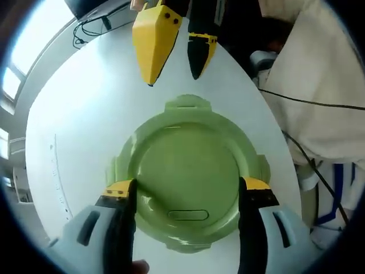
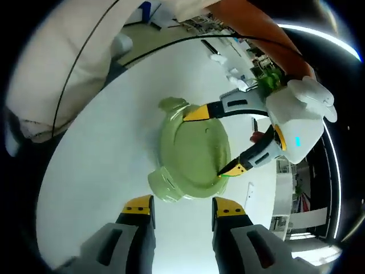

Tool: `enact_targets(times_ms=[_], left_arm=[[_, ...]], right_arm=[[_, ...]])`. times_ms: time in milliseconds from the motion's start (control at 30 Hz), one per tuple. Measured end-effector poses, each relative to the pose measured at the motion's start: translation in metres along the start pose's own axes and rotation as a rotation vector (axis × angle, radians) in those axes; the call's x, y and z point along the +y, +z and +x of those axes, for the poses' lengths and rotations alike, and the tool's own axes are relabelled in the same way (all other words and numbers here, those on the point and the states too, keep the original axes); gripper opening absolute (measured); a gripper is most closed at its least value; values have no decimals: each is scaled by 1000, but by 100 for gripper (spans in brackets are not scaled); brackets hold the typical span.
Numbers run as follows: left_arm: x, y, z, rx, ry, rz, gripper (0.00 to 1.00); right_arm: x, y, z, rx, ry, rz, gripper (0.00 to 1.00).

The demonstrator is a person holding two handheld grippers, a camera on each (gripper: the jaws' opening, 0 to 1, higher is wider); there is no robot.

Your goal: Pick up the tomato from the tabletop place it into the food storage container close the lid and lock the latches

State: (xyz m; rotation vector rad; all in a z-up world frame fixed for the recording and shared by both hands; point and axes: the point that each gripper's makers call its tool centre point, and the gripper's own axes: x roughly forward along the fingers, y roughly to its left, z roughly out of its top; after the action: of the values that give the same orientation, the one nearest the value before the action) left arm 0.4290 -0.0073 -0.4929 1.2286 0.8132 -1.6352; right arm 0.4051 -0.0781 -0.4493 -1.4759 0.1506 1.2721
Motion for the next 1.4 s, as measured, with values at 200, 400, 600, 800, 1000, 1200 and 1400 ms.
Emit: enact_targets(times_ms=[200,400,600,800,1000,1200,1400], left_arm=[[-7,3,1,-2,2,-4,68],[0,2,1,-4,1,-5,67],[2,1,1,-1,0,-5,67],[17,-3,0,-4,-1,-5,67],[10,-2,0,-7,2,-4,67],[3,0,1,-14,4,-6,67],[-2,1,1,-8,4,-6,67]], right_arm=[[0,5,10,11,45,-72,34],[4,6,18,29,81,-116,34],[6,11,26,22,106,-141,33],[10,10,29,34,144,-171,33],[11,10,31,40,172,-201,33],[16,14,35,36,227,-288,32],[20,20,40,17,300,-380,32]])
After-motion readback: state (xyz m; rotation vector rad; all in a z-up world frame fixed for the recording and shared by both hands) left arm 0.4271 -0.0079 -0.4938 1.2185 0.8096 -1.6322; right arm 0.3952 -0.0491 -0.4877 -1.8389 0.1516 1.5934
